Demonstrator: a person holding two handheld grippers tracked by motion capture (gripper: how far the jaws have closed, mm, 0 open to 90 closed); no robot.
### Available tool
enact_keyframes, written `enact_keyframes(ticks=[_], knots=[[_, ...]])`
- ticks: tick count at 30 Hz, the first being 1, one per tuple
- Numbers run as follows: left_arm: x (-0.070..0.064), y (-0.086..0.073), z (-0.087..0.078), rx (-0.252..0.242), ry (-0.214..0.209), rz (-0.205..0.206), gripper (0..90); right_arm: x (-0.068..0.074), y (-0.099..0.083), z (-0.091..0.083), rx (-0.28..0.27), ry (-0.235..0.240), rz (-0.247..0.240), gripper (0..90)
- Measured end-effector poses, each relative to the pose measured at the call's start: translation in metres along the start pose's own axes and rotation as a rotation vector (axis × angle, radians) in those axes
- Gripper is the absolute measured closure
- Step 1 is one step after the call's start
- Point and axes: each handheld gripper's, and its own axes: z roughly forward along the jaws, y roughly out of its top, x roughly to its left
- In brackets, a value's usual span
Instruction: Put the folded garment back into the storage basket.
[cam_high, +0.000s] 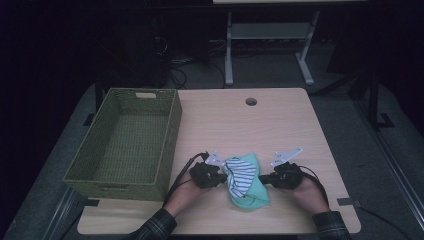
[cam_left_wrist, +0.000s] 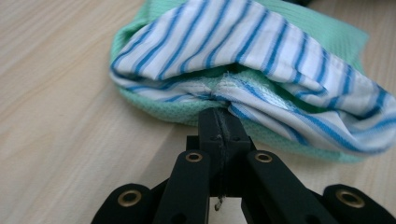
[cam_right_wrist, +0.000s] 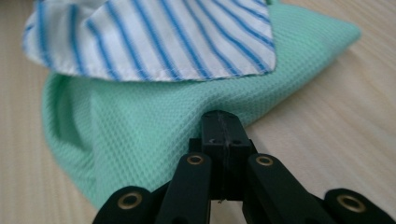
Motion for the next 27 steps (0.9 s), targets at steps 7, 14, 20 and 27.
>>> enact_keyframes(ticks=[7, 14, 20, 27], knots=[[0.006, 0.002, 0.001, -0.005, 0.008, -0.009, 89.2, 0.011, -0.006, -0.003, -0.005, -0.002, -0.018, 89.9], [0.009, 0.003, -0.012, -0.001, 0.016, 0.004, 82.5, 0.006, -0.014, -0.013, -0.059, -0.056, 0.014, 80.5], [0.007, 0.009, -0.029, -0.009, 0.021, 0.017, 70.0, -0.005, -0.033, -0.024, -0.105, -0.15, 0.084, 53.2], [0.008, 0.026, -0.043, -0.014, 0.038, 0.058, 55.0, -0.011, -0.045, -0.03, -0.128, -0.218, 0.118, 36.1]])
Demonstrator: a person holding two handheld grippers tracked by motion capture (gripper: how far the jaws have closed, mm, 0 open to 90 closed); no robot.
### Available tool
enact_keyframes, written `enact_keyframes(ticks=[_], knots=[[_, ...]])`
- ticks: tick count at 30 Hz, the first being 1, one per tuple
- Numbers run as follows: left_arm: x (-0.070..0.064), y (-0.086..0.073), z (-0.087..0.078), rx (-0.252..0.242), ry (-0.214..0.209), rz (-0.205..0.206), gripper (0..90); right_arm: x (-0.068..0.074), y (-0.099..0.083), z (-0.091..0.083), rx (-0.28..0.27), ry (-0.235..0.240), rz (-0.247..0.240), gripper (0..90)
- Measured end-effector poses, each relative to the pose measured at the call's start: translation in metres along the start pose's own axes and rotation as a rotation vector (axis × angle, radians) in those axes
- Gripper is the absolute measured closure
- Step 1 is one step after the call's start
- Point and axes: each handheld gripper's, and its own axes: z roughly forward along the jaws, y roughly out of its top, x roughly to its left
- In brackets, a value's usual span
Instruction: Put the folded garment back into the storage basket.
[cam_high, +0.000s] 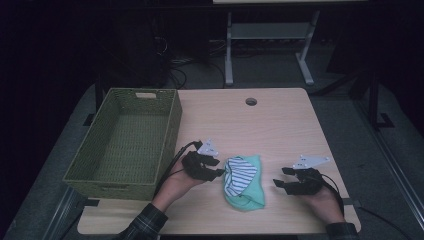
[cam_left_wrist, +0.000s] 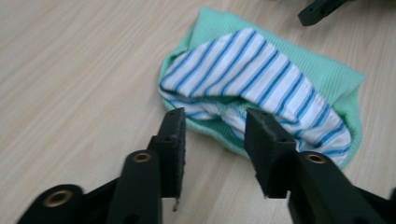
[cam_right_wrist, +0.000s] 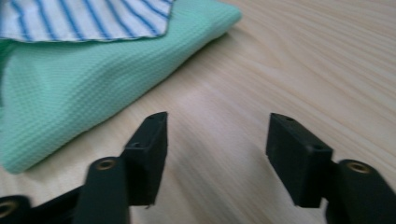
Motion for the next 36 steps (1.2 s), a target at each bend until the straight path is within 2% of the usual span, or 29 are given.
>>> enact_keyframes(ticks=[3, 4, 5, 6, 7, 8, 9, 10, 11, 12, 14, 17, 18, 22, 24, 30, 36], knots=[[0.002, 0.008, -0.002, 0.015, -0.005, 0.029, 47.9, -0.002, -0.002, 0.002, 0.004, -0.049, 0.01, 27.6], [0.004, 0.012, -0.002, 0.037, -0.03, 0.049, 46.0, -0.003, -0.002, 0.003, 0.009, -0.058, 0.012, 26.0], [0.004, 0.012, -0.002, 0.037, -0.03, 0.049, 44.0, -0.003, -0.002, 0.003, 0.009, -0.058, 0.012, 26.0], [0.005, 0.015, 0.0, 0.071, -0.053, 0.075, 42.6, -0.004, -0.003, 0.005, 0.014, -0.072, 0.015, 22.7], [0.005, 0.015, 0.0, 0.071, -0.053, 0.075, 41.3, -0.004, -0.003, 0.005, 0.014, -0.072, 0.015, 22.7], [0.005, 0.018, 0.003, 0.086, -0.054, 0.1, 40.0, -0.003, -0.004, 0.007, 0.021, -0.091, 0.018, 21.2], [0.005, 0.018, 0.003, 0.086, -0.054, 0.1, 39.3, -0.003, -0.004, 0.007, 0.021, -0.091, 0.018, 21.2], [0.006, 0.021, 0.006, 0.088, -0.072, 0.112, 38.4, -0.003, -0.004, 0.008, 0.014, -0.096, 0.014, 20.8], [0.006, 0.021, 0.006, 0.088, -0.072, 0.112, 37.4, -0.003, -0.004, 0.008, 0.014, -0.096, 0.014, 20.8], [0.007, 0.023, 0.01, 0.102, -0.095, 0.13, 37.2, -0.003, -0.005, 0.008, 0.012, -0.09, 0.017, 20.1], [0.005, 0.024, 0.013, 0.102, -0.098, 0.116, 35.8, -0.003, -0.005, 0.009, 0.006, -0.085, 0.013, 18.2], [0.003, 0.027, 0.021, 0.155, -0.096, 0.151, 35.1, -0.003, -0.005, 0.009, 0.006, -0.081, 0.015, 17.3], [0.002, 0.027, 0.026, 0.169, -0.116, 0.149, 34.3, -0.002, -0.005, 0.009, 0.007, -0.08, 0.015, 17.1], [0.001, 0.027, 0.033, 0.184, -0.127, 0.149, 31.8, -0.002, -0.005, 0.009, 0.007, -0.081, 0.016, 17.1], [0.0, 0.026, 0.04, 0.199, -0.132, 0.161, 29.7, -0.002, -0.005, 0.009, 0.008, -0.081, 0.016, 17.1], [-0.001, 0.023, 0.048, 0.227, -0.134, 0.191, 24.1, -0.002, -0.005, 0.009, 0.008, -0.081, 0.015, 16.9], [-0.005, 0.017, 0.063, 0.267, -0.122, 0.204, 19.4, -0.003, -0.005, 0.009, 0.008, -0.081, 0.013, 16.8]])
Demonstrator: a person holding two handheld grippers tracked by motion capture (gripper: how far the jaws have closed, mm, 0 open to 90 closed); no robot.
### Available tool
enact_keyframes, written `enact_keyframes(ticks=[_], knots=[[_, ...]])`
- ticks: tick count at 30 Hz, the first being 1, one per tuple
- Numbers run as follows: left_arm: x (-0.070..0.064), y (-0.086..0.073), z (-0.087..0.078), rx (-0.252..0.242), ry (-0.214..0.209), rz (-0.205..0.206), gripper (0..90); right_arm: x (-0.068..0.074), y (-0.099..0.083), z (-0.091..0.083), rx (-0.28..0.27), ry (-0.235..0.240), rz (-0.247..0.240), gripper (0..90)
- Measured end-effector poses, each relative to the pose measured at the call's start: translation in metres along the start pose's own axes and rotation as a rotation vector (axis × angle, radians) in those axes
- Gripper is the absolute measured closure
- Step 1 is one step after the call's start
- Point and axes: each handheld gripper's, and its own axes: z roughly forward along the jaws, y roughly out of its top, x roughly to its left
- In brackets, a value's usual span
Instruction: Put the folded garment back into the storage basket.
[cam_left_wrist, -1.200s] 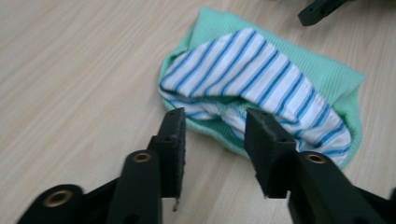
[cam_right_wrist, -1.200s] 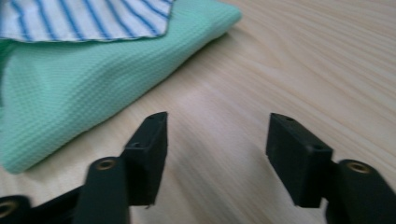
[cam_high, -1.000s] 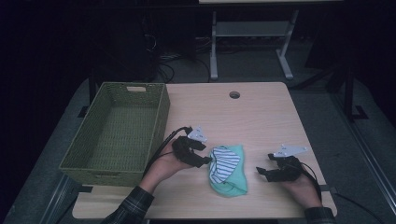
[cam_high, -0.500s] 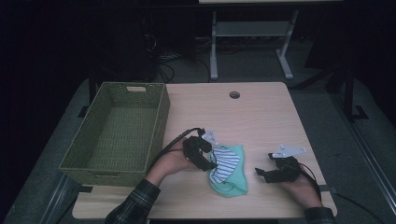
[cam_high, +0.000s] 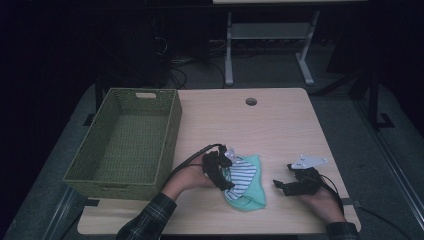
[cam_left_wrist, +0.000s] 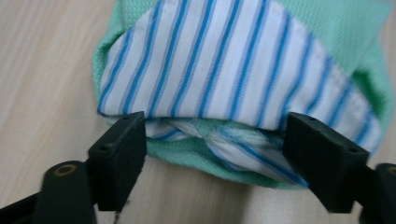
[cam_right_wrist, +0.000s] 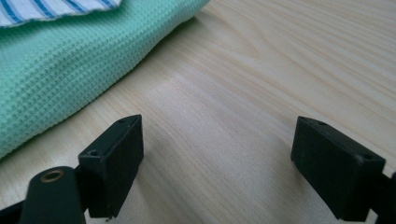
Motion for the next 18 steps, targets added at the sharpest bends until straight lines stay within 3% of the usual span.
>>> enact_keyframes(ticks=[11, 12, 18], knots=[[-0.0051, -0.0017, 0.0096, 0.047, 0.021, 0.022, 16.4, 0.0, 0.0, 0.0, 0.0, 0.0, 0.0, 16.7], [-0.005, -0.0022, 0.0106, 0.05, 0.01, 0.005, 16.4, 0.0, 0.0, 0.0, 0.0, 0.0, 0.0, 16.7], [-0.0037, -0.0046, 0.0105, 0.039, 0.002, -0.008, 16.4, 0.0001, 0.0, 0.0001, 0.0, 0.001, -0.001, 16.6]])
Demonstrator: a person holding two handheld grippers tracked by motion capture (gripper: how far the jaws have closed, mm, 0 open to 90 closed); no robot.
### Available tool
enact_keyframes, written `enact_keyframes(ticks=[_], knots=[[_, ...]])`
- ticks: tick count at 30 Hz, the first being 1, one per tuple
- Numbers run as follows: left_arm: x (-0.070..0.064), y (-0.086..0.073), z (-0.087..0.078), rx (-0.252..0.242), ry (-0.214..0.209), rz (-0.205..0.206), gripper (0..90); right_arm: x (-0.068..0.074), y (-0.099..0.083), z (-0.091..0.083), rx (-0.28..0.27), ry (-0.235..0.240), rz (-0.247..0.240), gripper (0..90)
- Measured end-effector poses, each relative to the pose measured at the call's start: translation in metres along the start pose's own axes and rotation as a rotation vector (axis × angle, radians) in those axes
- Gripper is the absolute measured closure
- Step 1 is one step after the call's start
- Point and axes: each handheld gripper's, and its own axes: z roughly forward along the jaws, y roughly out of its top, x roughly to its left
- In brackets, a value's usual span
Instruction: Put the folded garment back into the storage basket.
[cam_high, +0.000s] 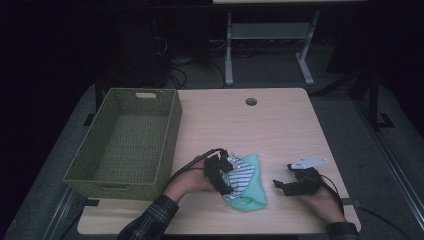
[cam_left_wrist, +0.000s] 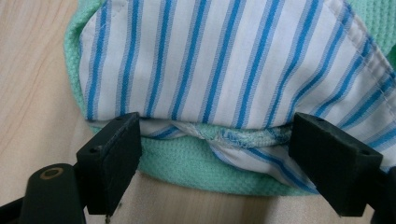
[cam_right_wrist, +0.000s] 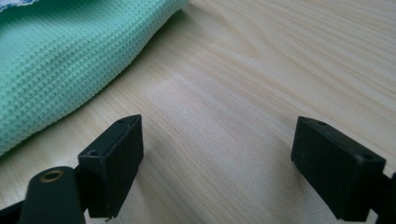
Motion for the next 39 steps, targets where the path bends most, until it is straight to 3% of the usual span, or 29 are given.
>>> enact_keyframes(ticks=[3, 7, 15, 20, 27, 39], knots=[[-0.001, 0.0, 0.0, 0.003, 0.002, -0.008, 17.7, 0.0, 0.0, 0.0, 0.0, 0.0, -0.001, 16.7], [-0.003, 0.001, -0.002, 0.006, -0.002, -0.01, 26.7, 0.0, 0.0, 0.0, 0.0, 0.0, -0.002, 16.7], [-0.009, 0.004, -0.007, 0.011, -0.012, -0.012, 56.4, 0.0, 0.0, 0.0, 0.0, -0.001, -0.002, 16.7], [-0.006, 0.003, -0.008, 0.003, -0.039, -0.041, 72.1, 0.0, 0.0, 0.0, 0.0, -0.001, -0.002, 16.6], [-0.002, -0.001, -0.008, -0.022, -0.07, -0.089, 77.4, 0.0, 0.0, 0.0, 0.006, 0.0, -0.007, 15.7], [-0.001, 0.002, -0.012, -0.028, -0.067, -0.102, 78.7, 0.0, 0.0, 0.001, 0.005, 0.0, -0.006, 14.3]])
